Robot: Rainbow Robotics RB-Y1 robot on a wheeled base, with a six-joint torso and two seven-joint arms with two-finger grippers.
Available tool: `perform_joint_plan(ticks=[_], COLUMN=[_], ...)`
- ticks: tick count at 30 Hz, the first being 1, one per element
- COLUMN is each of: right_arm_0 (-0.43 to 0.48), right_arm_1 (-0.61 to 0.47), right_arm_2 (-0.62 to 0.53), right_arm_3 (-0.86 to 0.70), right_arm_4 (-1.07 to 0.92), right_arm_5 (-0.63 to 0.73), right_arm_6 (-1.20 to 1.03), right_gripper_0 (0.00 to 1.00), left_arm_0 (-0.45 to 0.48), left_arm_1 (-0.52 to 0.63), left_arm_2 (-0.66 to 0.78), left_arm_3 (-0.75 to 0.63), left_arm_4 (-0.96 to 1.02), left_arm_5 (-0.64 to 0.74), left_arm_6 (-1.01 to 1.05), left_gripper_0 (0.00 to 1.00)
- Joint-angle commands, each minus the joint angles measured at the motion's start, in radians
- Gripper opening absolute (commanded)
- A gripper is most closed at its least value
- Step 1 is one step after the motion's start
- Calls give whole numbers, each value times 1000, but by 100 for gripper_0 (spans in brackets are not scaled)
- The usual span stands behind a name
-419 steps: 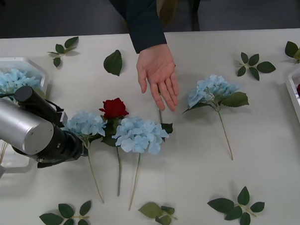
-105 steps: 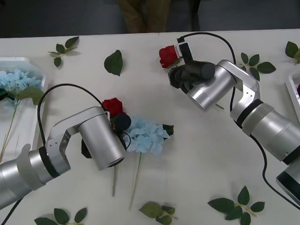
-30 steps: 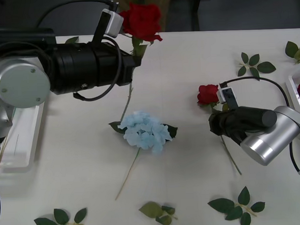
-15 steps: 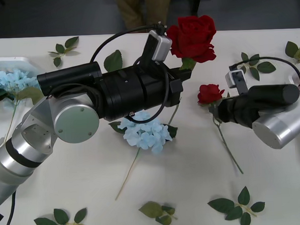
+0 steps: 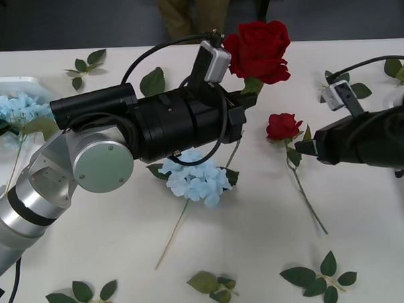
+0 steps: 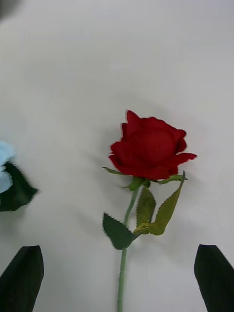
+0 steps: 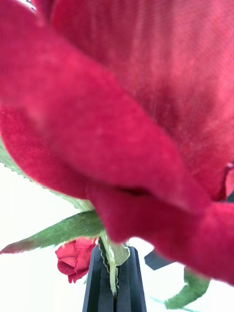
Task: Place the red flowers into the right box and the blue flowers into the left box. If a person shows an open palm, hand one flower to the person first, then continue sorting.
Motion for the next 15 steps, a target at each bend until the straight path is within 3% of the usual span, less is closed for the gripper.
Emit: perform_joint_plan(ticks=[1, 9, 12, 15], right_arm_0=[112, 184, 160, 129], right_arm_1=[55, 84, 105, 124], right_arm_2=[-166, -167, -107, -28], right_arm_3=[-15, 180, 338, 484], right_arm_4=[-284, -801, -1014, -1169], right_arm_5=[-53, -179, -180, -197], right_arm_6=[194, 772, 1022, 1072], right_gripper_0=[89, 89, 89, 89], left_arm_0=[14, 24, 29, 31], left_arm_1=[-14, -15, -17, -17], left_arm_2=[1, 1, -1, -1], left_arm_3=[-10, -10, -10, -10], left_arm_4=[-5, -5, -5, -5], left_arm_5=[-16, -16, -16, -16], left_arm_6=[-17, -23, -26, -28], left_gripper_0=[0, 0, 0, 0])
